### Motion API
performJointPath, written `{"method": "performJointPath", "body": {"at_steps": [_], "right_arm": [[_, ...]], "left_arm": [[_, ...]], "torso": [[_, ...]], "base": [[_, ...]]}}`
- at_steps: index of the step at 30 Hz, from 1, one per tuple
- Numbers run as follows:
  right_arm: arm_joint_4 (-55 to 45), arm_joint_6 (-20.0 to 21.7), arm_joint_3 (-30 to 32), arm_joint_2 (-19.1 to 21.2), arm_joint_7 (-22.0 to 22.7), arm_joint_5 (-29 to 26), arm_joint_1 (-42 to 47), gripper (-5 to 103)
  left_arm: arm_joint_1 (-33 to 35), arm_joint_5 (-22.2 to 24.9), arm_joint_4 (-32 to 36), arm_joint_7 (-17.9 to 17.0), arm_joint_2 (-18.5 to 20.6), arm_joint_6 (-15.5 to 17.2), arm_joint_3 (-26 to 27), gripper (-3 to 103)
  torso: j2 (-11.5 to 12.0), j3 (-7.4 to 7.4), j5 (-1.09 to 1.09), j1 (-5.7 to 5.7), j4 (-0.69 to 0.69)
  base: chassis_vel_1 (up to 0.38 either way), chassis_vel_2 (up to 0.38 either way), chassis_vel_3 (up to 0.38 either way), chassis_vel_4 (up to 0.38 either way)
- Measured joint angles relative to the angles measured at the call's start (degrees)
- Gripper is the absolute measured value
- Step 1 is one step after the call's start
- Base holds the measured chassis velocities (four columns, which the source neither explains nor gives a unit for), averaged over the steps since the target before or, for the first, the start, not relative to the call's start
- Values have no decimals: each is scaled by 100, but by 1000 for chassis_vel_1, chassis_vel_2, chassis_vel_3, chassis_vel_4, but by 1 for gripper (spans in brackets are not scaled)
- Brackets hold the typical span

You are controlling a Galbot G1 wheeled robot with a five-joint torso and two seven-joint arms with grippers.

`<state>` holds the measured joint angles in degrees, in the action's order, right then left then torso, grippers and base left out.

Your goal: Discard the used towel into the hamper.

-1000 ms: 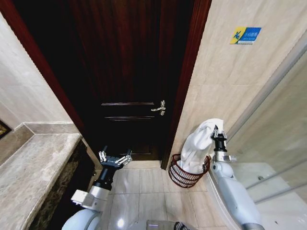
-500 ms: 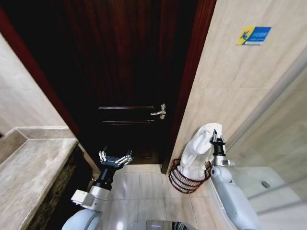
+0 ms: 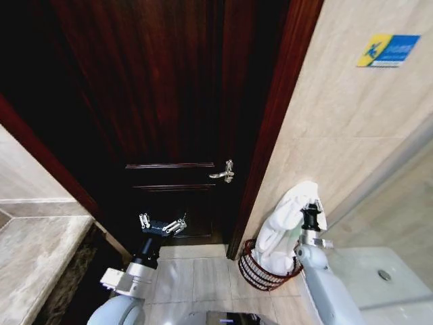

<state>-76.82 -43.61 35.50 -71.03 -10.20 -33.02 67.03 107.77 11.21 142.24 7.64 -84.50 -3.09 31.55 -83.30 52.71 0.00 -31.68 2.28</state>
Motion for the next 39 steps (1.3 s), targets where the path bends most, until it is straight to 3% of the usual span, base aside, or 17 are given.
{"method": "performJointPath", "body": {"at_steps": [5, 22, 28, 39], "right_arm": [[85, 186, 55, -79, 0, 3, 196, 10], [1083, 580, -59, 6, -230, -169, 384, 10], [1924, 748, -183, 64, -391, -194, 142, 10], [2490, 1187, -321, -66, -415, -171, -87, 10]], "left_arm": [[1, 0, 0, 0, -1, 0, 0, 100], [0, 0, 0, 0, -1, 0, 0, 100], [0, 0, 0, 0, -1, 0, 0, 100], [1, 0, 0, 0, -1, 0, 0, 100]], "torso": [[0, 0, 1, 2, 4], [0, 1, 0, 0, -1], [0, 1, -1, 0, 0], [0, 1, 0, 0, 1]], "base": [[0, 0, 0, 0], [0, 0, 0, 0], [0, 0, 0, 0], [0, 0, 0, 0]]}}
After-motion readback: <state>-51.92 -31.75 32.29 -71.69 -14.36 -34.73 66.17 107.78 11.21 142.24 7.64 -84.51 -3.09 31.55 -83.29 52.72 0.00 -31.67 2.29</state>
